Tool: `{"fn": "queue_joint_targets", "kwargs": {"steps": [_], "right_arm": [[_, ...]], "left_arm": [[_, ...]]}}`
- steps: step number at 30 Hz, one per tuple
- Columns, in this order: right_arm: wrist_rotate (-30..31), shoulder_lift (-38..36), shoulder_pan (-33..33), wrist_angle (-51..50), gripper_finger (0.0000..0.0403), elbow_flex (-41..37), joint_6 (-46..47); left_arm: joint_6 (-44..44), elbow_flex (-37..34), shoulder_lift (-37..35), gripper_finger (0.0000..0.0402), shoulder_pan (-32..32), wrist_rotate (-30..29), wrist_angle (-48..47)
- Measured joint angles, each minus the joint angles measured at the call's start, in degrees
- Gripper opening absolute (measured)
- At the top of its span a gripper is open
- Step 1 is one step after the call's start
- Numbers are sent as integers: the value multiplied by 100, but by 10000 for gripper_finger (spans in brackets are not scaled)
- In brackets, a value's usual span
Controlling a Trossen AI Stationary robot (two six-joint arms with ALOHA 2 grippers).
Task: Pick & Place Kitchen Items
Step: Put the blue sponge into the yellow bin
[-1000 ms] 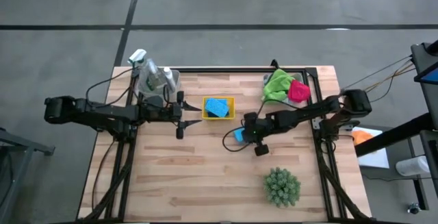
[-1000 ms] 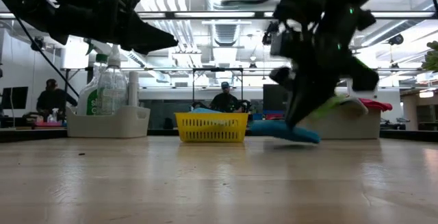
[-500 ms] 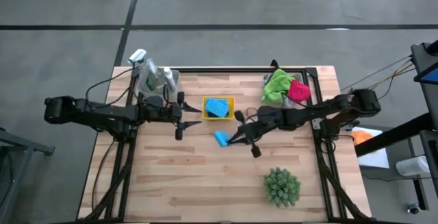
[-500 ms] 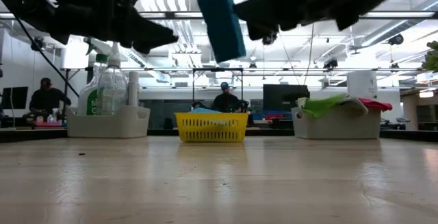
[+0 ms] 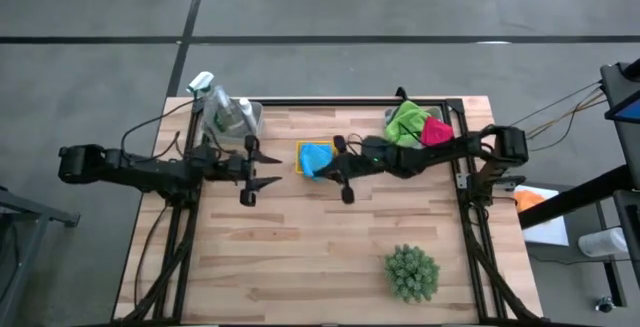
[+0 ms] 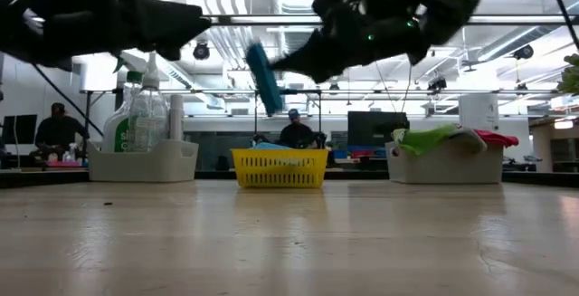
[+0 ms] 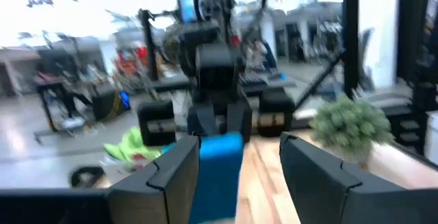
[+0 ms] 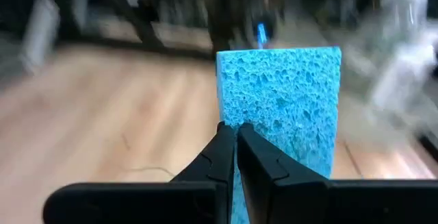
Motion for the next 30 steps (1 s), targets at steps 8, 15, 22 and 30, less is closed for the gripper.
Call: {"fn": "queue_joint_targets", "kwargs": {"steps": [8,15,22,30], "right_arm": [[1300,55,-68,-3847,17,1718,-604],[1942,971,-82,-5061,17,2700,-683],[2723,1765,-96,-6073,17,3481,-747],[2692,1792,-25,-6200,24,3698,-633]], "left_arm": [[6,-459,-562,201,20,-564,252],[28,-447,-608,201,22,-592,-4],[67,-447,-608,200,22,-645,-101],[79,-449,-608,200,26,-651,-151]]}}
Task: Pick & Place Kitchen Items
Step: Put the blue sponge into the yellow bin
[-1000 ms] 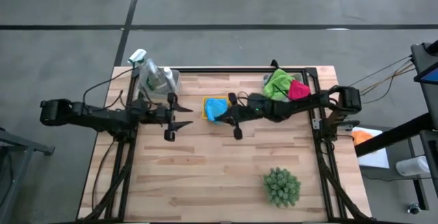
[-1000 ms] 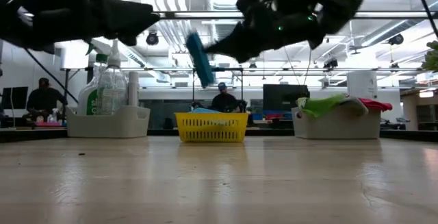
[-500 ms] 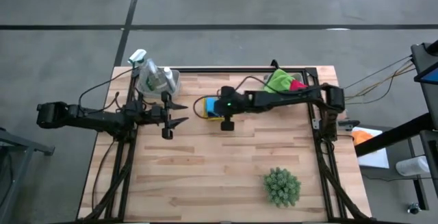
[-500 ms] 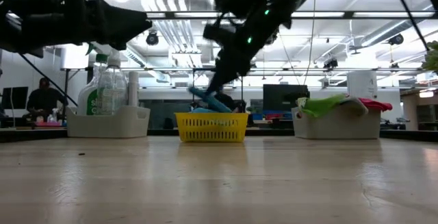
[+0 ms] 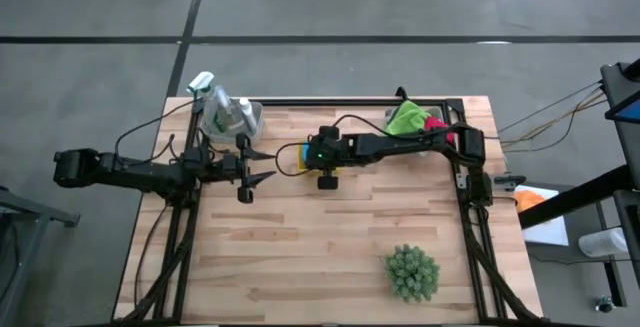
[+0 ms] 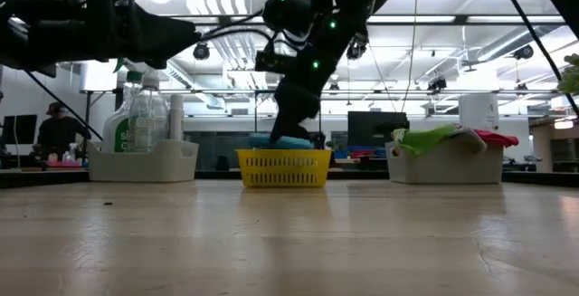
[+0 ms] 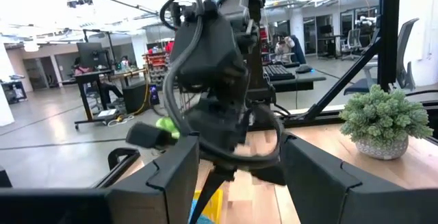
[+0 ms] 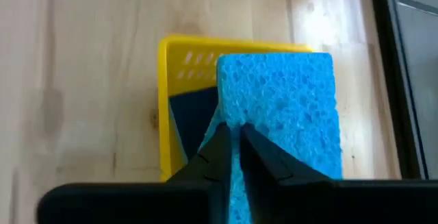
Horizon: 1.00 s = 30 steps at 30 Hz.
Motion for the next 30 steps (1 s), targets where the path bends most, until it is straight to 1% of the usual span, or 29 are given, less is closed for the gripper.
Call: {"fn": "queue_joint_targets", "kwargs": {"steps": [2,4,12,15,17,21,26,30], "right_arm": [[-7,-100,10,-5,42,7,139],[-5,-189,19,9,72,3,247],[-4,-235,53,-9,240,-40,297],[-54,-232,56,-88,291,-54,360],[-237,-232,69,-80,315,-54,394],[-412,-232,149,-71,341,-55,426],[-407,-232,217,86,346,-56,431],[-181,-232,289,221,346,-56,430]], "left_arm": [[33,0,0,200,0,2,-5],[32,0,0,200,0,4,-35],[49,0,0,200,0,3,-65],[74,0,0,200,0,4,-86],[78,0,0,200,0,3,-113],[85,0,2,200,0,0,-156],[76,0,2,201,0,-69,-197],[90,2,3,201,0,-183,-252]]}}
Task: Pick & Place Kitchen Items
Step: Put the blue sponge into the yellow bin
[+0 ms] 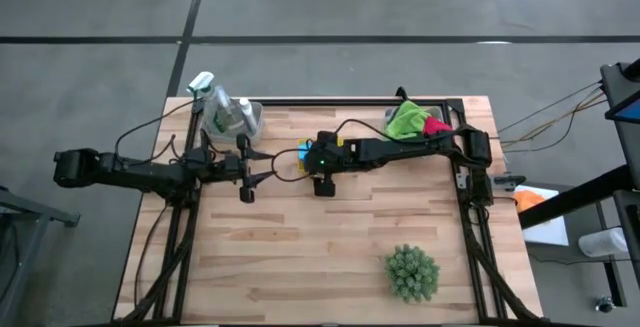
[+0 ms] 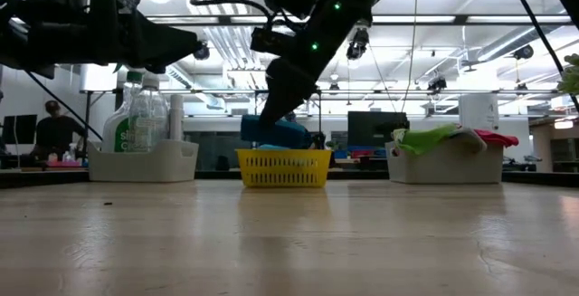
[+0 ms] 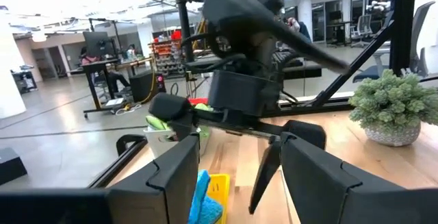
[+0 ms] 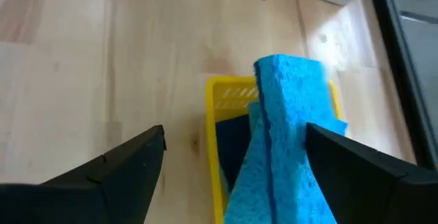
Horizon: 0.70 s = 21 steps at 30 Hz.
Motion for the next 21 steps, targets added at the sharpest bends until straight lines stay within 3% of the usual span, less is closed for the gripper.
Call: {"fn": "queue_joint_targets", "kwargs": {"steps": [4,7,8,10,13,21], "right_arm": [[868,61,12,-131,346,0,56],[-168,57,-48,-363,346,-2,-5],[-216,57,-57,-306,346,-2,66],[304,57,-8,-274,346,-2,274],[-6,44,-19,-477,346,-2,60],[1636,44,134,-476,346,-2,201]], "left_arm": [[2,0,2,201,0,-27,-33],[3,0,1,201,0,-29,-33],[3,0,4,201,0,-28,-33],[3,0,3,201,0,-49,-33],[3,0,4,201,0,-68,-36],[34,0,11,201,0,-136,-67]]}}
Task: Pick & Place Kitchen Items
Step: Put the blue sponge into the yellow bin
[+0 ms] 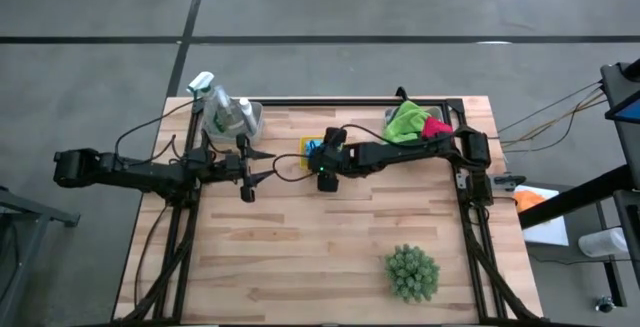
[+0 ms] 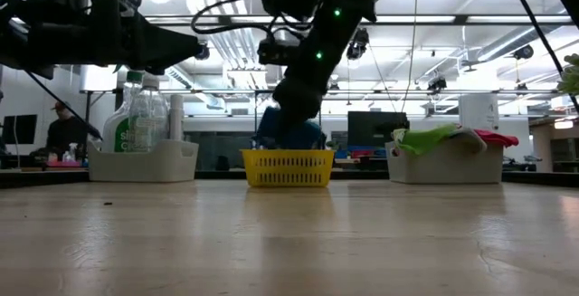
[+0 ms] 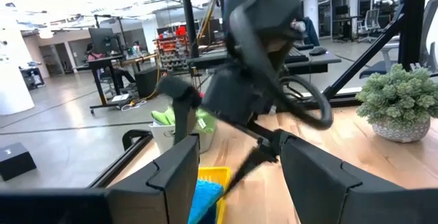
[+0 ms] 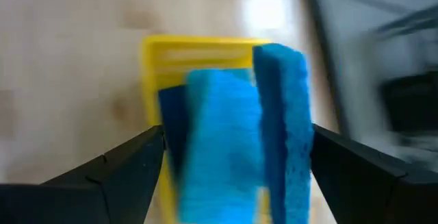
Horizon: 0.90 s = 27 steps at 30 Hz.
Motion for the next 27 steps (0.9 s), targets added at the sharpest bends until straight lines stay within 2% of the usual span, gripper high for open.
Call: {"fn": "queue_joint_targets", "kwargs": {"steps": [5,9,12,15,18,20,22,27], "right_arm": [[1294,0,209,34,346,0,-239],[1713,0,372,37,346,0,-484],[1745,0,483,22,346,0,-719],[703,-21,545,-79,346,0,-998],[-709,-22,516,-90,346,64,-791],[-1442,-27,453,-65,346,154,-672],[-1830,-37,375,-75,346,231,-635],[-2369,-37,185,-332,346,445,-638]], "left_arm": [[10,0,2,201,-2,-18,-15],[10,0,2,201,-1,-20,-17],[10,0,2,201,-2,-19,-23],[10,0,2,201,-2,-18,-34],[10,0,2,201,-2,-18,-39],[10,0,2,201,-2,-17,-43],[8,0,2,201,-2,-19,-53],[10,0,2,201,-2,-20,-93]]}}
